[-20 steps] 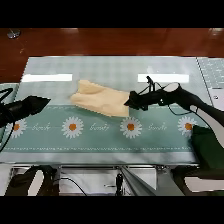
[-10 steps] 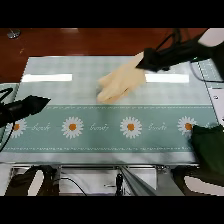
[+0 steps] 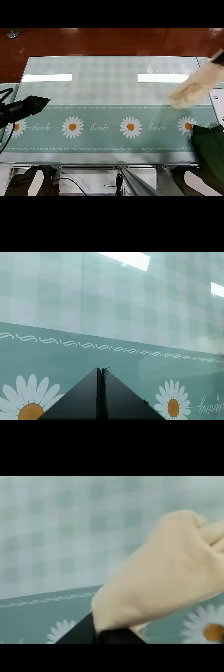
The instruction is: Fold the shirts.
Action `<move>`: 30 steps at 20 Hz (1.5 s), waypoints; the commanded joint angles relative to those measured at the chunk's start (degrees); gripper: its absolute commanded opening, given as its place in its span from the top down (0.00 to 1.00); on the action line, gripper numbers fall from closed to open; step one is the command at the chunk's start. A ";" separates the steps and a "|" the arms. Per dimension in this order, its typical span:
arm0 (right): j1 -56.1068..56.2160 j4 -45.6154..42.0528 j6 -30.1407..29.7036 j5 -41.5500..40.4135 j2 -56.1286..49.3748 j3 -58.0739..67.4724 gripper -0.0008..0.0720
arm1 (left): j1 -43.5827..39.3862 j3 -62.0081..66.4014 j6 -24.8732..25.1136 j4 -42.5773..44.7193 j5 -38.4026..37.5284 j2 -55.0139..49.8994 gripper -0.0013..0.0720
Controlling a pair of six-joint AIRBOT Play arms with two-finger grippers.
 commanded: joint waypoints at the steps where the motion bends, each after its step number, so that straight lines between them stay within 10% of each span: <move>1: -9.51 -11.98 0.66 12.28 5.05 -0.92 0.96 | 0.00 -0.31 -0.15 0.02 0.42 0.04 0.95; 12: -31.87 -38.84 0.63 10.91 32.68 -32.89 0.91 | -0.02 -0.31 -0.17 0.00 2.95 0.02 0.95; 14: -33.07 -39.58 1.95 9.44 34.58 -38.14 0.26 | -0.02 -0.31 -0.15 0.00 2.97 0.02 0.95; 15: -33.07 -39.39 2.10 8.92 34.49 -39.52 0.14 | 0.00 -0.31 -0.11 0.04 3.63 0.02 0.95; 18: -33.05 -31.89 4.61 1.42 32.98 -39.50 0.15 | 0.00 -0.26 -1.81 -1.09 11.56 0.02 0.95; 19: -33.05 -25.81 3.39 -3.30 32.20 -39.43 0.38 | 0.00 0.76 -2.56 -1.99 11.47 -1.09 0.95; 20: -33.05 -17.68 -0.85 -7.78 31.39 -39.45 0.86 | -0.04 3.06 -2.54 -2.19 8.26 -3.74 0.95; 21: -32.79 -8.48 -4.85 -12.31 30.27 -39.47 0.96 | -0.85 6.34 -1.46 -3.37 4.98 -7.74 0.95; 25: -16.79 22.40 -12.17 -31.63 21.18 -39.45 0.96 | -14.05 27.76 2.01 -4.13 -1.81 -25.53 0.95; 30: 12.94 2.49 -15.87 -31.12 3.80 -39.45 0.96 | -32.94 41.35 -10.12 24.68 -0.28 -38.36 0.95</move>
